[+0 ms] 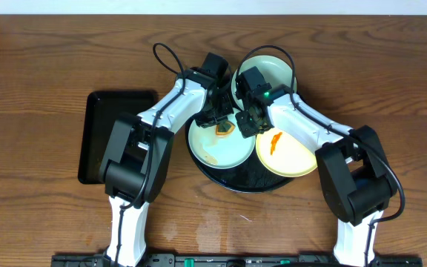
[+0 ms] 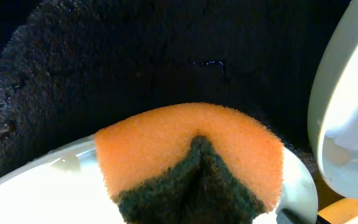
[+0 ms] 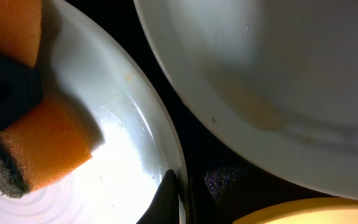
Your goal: Clean dirty plates on tray and stack at the side
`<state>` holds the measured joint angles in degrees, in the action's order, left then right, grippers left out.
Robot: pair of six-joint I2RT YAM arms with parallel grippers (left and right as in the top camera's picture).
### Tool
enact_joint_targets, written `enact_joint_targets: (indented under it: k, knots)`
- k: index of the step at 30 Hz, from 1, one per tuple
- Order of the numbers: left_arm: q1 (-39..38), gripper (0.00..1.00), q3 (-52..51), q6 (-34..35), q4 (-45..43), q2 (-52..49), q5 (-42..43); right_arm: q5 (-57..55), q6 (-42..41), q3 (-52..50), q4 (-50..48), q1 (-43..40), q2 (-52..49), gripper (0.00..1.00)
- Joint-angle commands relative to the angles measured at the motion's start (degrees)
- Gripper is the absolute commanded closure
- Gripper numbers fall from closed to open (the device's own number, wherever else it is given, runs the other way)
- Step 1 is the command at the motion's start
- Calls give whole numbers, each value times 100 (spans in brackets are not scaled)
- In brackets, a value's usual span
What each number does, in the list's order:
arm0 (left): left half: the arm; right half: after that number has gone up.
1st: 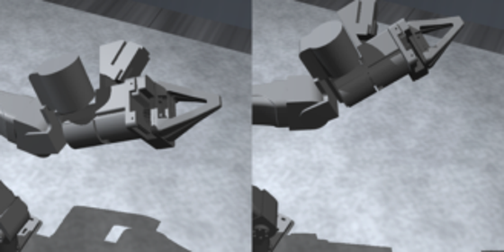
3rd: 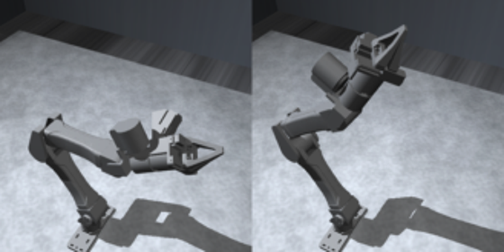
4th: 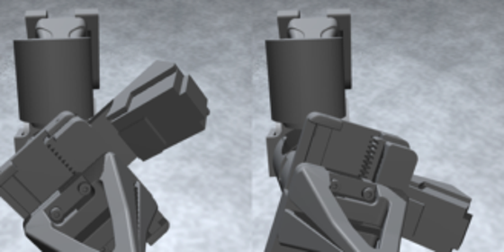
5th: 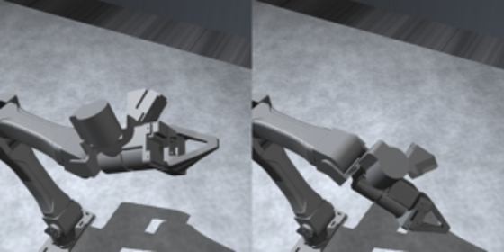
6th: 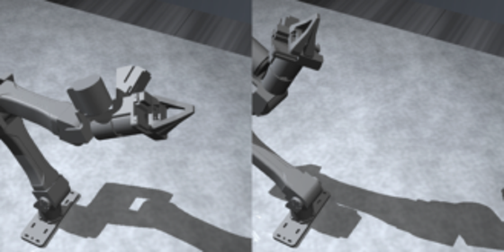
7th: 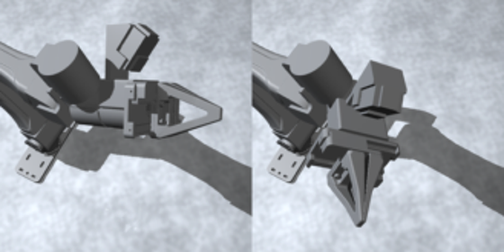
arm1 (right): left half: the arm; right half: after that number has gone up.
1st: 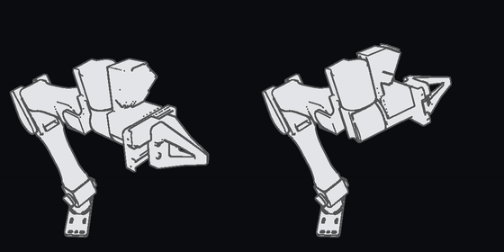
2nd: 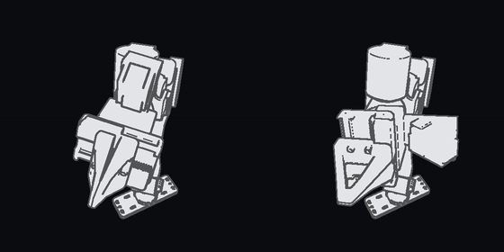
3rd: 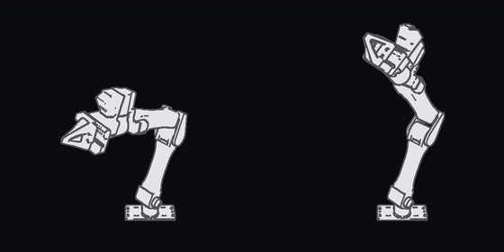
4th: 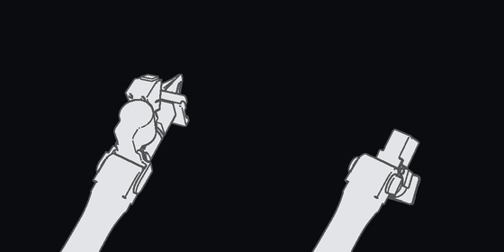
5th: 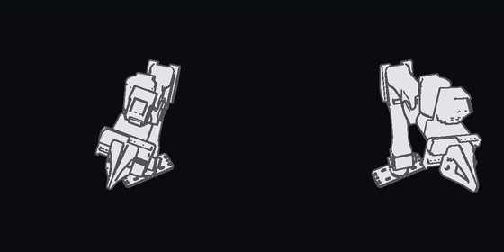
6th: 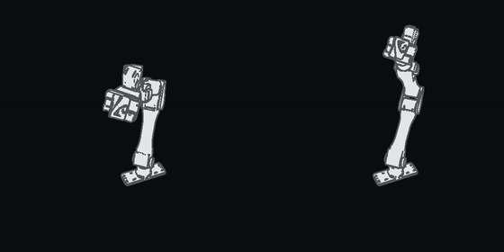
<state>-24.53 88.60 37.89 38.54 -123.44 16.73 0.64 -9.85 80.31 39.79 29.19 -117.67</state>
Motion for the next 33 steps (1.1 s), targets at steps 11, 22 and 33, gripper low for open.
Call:
enact_joint_targets:
  k: [11,22,33]
  knots:
    - [24,92,83,-9,1875,-216,-2297,-195,7,-79,116,20,-192,99]
    - [140,93,520,234,2452,1150,-2288,-166,-85,444,542,136,-129,99]
    - [1303,92,518,-597,2638,3036,-2389,-997,118,1672,1473,459,-17,99]
